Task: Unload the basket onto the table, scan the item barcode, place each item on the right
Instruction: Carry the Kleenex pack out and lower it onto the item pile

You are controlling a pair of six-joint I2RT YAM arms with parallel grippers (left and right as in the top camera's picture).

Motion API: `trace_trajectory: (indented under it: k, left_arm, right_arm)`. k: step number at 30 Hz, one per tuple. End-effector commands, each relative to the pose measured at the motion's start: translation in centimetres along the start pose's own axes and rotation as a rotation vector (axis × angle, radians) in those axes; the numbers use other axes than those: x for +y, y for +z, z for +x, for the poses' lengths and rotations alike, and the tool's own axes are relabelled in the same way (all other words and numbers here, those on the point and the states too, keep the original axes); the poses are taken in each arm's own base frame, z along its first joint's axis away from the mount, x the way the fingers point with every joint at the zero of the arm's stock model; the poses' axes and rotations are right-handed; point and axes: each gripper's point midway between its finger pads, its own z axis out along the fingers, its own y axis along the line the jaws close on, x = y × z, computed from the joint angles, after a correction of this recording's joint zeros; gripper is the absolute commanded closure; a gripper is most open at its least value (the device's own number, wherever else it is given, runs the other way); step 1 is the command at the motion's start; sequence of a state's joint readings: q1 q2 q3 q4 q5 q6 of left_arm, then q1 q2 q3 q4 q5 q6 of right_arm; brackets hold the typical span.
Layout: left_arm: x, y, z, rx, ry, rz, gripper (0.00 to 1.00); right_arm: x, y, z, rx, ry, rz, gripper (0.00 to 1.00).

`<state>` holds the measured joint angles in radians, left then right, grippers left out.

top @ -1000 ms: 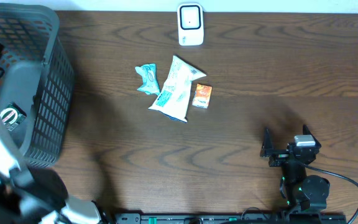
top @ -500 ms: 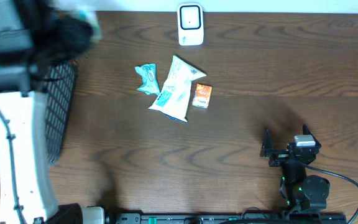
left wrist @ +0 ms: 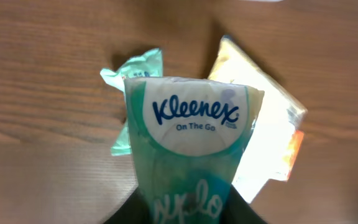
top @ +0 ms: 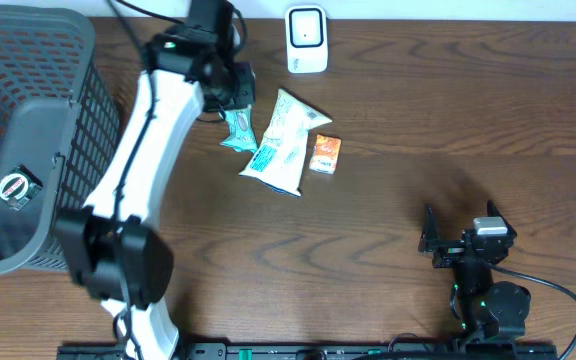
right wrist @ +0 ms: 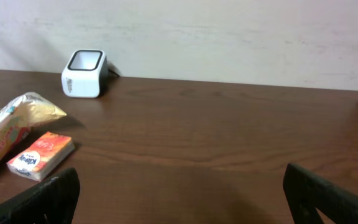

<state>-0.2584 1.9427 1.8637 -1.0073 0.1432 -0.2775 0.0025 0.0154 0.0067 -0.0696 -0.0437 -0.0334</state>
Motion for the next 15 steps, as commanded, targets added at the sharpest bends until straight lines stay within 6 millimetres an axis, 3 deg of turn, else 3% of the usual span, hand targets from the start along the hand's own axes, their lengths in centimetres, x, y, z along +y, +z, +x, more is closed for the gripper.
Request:
trace_trajectory:
  k: [1,3,7,12,15]
  left_arm:
    - [0.7,3.2,1.0,0.067,0.030,-0.070,0.66]
    - [0.8,4.2,1.8,0.105,0.032,-0.082,0.64]
    - [1.0,4.1,2.0,0.114,0.031,-0.086,0.55]
    - [1.3,2.0,1.3,0.075,0.018,-0.078,0.14]
    - [1.6,0.1,0.6,0.029,0.008,-0.067,0.08]
  right_arm:
    - [0.0,0.0,0.0,0.000,0.010,0.003,0.01]
    - [0.0,0.0,0.0,0.000,0.010,0.003,0.01]
    - [0.0,0.0,0.0,0.000,0.010,0.003,0.01]
    - [0.0,0.0,0.0,0.000,0.010,0.003,0.01]
    - [0.0,0.0,0.0,0.000,0.010,0.003,0.01]
